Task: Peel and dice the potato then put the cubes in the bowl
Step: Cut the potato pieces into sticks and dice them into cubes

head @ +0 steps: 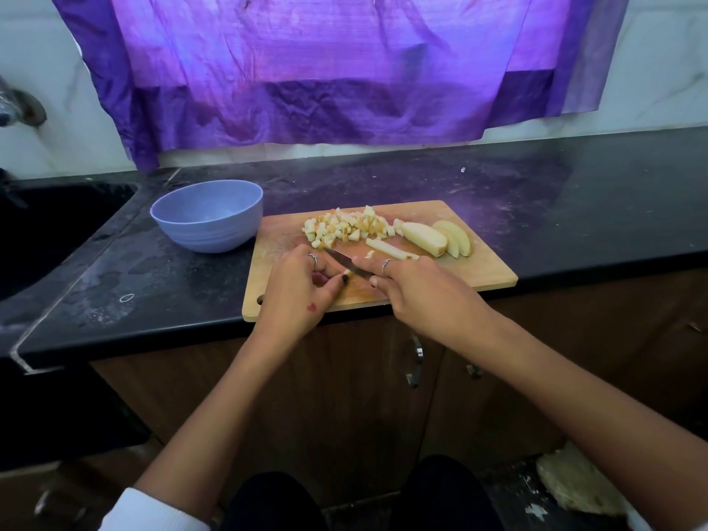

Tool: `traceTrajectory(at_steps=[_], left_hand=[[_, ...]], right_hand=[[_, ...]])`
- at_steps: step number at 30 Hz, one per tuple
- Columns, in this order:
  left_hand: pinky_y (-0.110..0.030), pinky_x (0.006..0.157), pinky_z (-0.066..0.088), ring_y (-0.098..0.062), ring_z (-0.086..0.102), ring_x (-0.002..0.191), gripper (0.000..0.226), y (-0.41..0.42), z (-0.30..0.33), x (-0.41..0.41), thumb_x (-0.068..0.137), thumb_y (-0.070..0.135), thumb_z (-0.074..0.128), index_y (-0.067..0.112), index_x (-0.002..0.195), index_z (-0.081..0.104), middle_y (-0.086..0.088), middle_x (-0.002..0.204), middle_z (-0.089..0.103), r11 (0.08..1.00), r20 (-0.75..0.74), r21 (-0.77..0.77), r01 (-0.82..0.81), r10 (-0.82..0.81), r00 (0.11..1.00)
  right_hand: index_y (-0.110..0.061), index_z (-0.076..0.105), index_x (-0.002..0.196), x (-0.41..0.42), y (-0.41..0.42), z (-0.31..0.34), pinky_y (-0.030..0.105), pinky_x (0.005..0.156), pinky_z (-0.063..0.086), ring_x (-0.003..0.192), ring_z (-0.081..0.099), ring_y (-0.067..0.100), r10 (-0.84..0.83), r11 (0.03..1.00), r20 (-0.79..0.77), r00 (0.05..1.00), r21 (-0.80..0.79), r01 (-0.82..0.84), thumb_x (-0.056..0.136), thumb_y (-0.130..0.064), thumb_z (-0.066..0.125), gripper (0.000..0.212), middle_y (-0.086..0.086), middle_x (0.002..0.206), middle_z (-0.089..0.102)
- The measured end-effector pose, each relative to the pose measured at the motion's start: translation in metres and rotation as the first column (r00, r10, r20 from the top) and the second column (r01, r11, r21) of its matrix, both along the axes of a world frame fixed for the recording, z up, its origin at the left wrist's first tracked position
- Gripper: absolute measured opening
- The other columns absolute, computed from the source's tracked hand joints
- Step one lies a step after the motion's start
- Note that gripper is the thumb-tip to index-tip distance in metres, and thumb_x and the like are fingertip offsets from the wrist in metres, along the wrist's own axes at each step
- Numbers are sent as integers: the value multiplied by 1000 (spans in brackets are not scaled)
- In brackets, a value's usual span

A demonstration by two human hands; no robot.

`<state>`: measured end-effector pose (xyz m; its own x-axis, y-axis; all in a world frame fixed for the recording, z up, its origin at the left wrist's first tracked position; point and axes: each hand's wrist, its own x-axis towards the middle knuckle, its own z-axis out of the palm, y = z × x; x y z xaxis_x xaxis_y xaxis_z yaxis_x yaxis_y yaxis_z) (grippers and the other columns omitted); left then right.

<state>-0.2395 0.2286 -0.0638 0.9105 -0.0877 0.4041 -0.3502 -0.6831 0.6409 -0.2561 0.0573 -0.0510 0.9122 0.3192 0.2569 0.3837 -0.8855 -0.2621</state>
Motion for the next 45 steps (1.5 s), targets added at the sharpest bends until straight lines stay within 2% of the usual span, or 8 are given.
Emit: traceTrajectory(at_steps=[6, 9, 14, 21, 28, 35, 41, 45], left_hand=[[-39, 82, 54, -14, 59, 87, 6, 0, -3, 3, 83, 14, 71, 18, 81, 76, -1, 96, 62, 999, 2, 20, -35, 35, 999], [-41, 82, 54, -15, 59, 87, 9, 0, -3, 1, 83, 16, 72, 22, 76, 73, -3, 95, 62, 999, 11, 5, -31, 31, 999], [-33, 80, 53, -12, 57, 85, 13, 2, 1, -3, 84, 17, 72, 22, 73, 67, 0, 92, 58, 1000, -20, 1, -25, 25, 999], [-9, 66, 41, -5, 54, 79, 8, 4, 2, -3, 85, 11, 69, 17, 87, 75, 10, 90, 54, 999, -5, 23, -38, 38, 999], [-12, 64, 42, -6, 56, 76, 5, 3, 0, -1, 84, 12, 71, 13, 85, 75, 2, 99, 60, 998, 0, 5, -62, 62, 998], [-14, 63, 41, -8, 55, 76, 4, 5, -4, 2, 84, 13, 70, 13, 85, 74, 1, 98, 60, 997, 19, 44, -66, 66, 998], [-26, 75, 38, -12, 48, 96, 21, -4, 6, 16, 84, 25, 72, 19, 67, 60, 4, 97, 52, 973, -4, 210, -97, 100, 995], [-32, 95, 40, -18, 44, 115, 32, -12, 4, 33, 82, 46, 69, 18, 98, 65, 1, 113, 52, 961, 11, 270, -67, 67, 998]], right_hand=[[-45, 26, 146, 3, 13, 3, 29, 61, 38, 72, 47, 16, -22, 983, 29, 999, -181, 27, 102, -31, 40, 47, 6, 107, 61], [-45, 23, 147, -3, 11, 0, 31, 61, 35, 86, 61, 24, -24, 962, 143, 989, -265, 62, 103, -30, 39, 49, 5, 105, 63], [-42, 38, 142, -8, 7, -3, 35, 73, 51, 87, 60, 20, -43, 995, 18, 999, 90, 41, 102, -39, 37, 41, 3, 108, 65], [-39, 39, 142, -9, 10, -3, 26, 62, 38, 63, 43, 5, -8, 993, -23, 1000, 118, 11, 101, -35, 40, 41, -6, 86, 55], [-37, 40, 142, -6, 18, -2, 31, 76, 49, 80, 51, 12, 7, 992, -83, 997, 130, 3, 101, -31, 41, 42, 6, 117, 62], [-46, 28, 144, -5, 17, 7, 28, 57, 35, 93, 61, 20, 32, 963, 130, 991, -269, 5, 100, -22, 45, 53, 1, 109, 61], [-38, 49, 137, -1, -7, 24, 32, 91, 48, 112, 57, 20, -72, 971, -60, 996, 222, 84, 100, -27, 45, 39, 1, 135, 56], [-38, 48, 138, -7, -30, 24, 23, 79, 47, 97, 59, 14, -102, 955, -59, 993, 274, 115, 101, -25, 44, 40, -10, 123, 60]])
